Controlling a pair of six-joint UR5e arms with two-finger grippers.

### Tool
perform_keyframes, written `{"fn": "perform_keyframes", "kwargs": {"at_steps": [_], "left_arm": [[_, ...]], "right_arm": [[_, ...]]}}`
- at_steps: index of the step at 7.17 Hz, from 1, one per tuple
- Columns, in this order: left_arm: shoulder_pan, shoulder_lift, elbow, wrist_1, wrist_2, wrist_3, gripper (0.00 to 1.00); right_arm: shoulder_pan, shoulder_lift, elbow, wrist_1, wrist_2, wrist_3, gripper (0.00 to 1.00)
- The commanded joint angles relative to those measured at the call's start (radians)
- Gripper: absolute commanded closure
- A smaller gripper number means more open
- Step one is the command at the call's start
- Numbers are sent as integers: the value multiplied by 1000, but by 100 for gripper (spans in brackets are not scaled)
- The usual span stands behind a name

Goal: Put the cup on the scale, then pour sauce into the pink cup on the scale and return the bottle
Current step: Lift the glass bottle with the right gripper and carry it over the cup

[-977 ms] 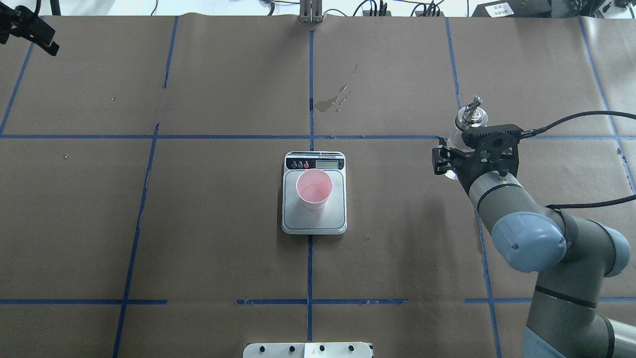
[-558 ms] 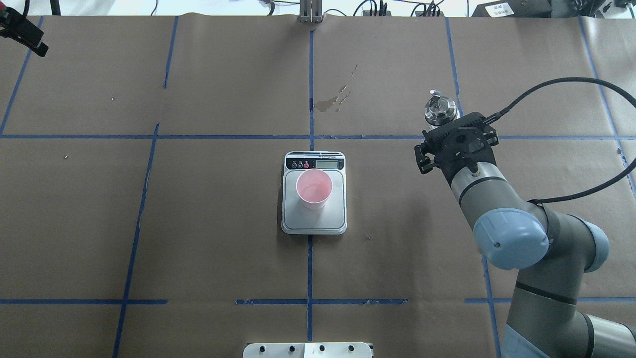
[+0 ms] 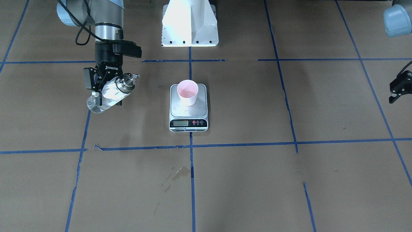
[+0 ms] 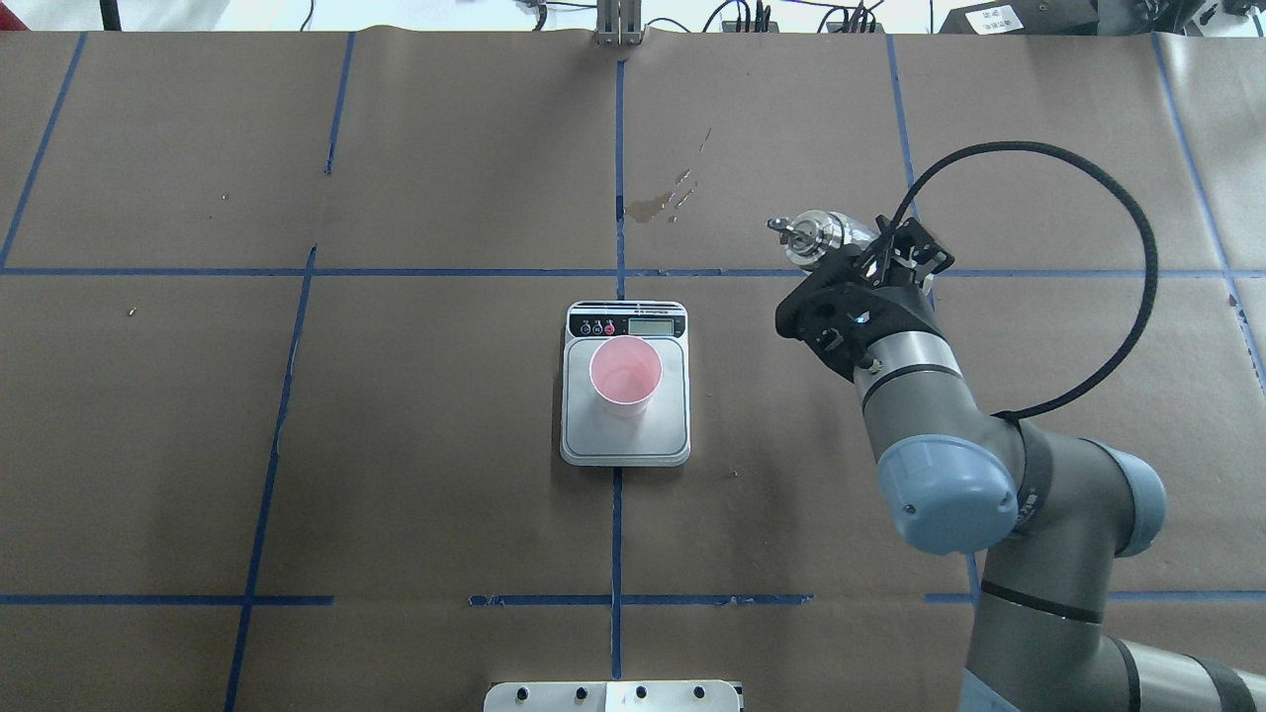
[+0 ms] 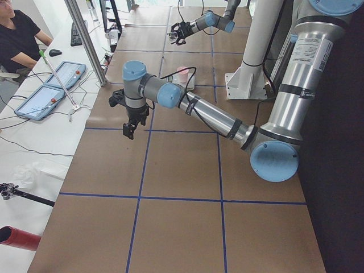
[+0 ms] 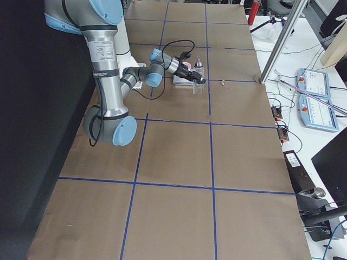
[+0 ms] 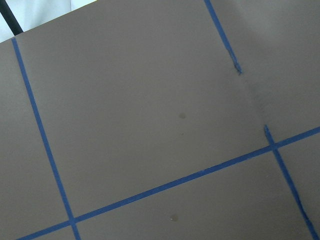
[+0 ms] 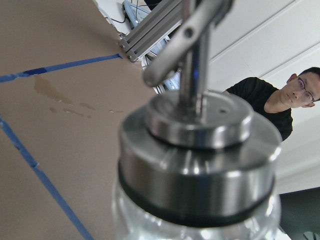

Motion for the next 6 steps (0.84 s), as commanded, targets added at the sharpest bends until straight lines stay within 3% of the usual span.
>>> {"fn": "perform_keyframes", "kwargs": {"at_steps": [1, 2, 5, 6], "left_arm": [[-13, 44, 28, -28, 8, 28, 0], [-15, 50, 29, -29, 8, 28, 0], [-15, 50, 49, -29, 6, 28, 0], [-15, 50, 48, -29, 6, 28, 0]], "right_arm": [[-94, 129, -5, -282, -95, -47, 100], [-120, 160, -4, -392, -107, -47, 100], [-140, 180, -31, -466, -141, -136, 100], [-140, 183, -60, -482, -190, -138, 100]]}}
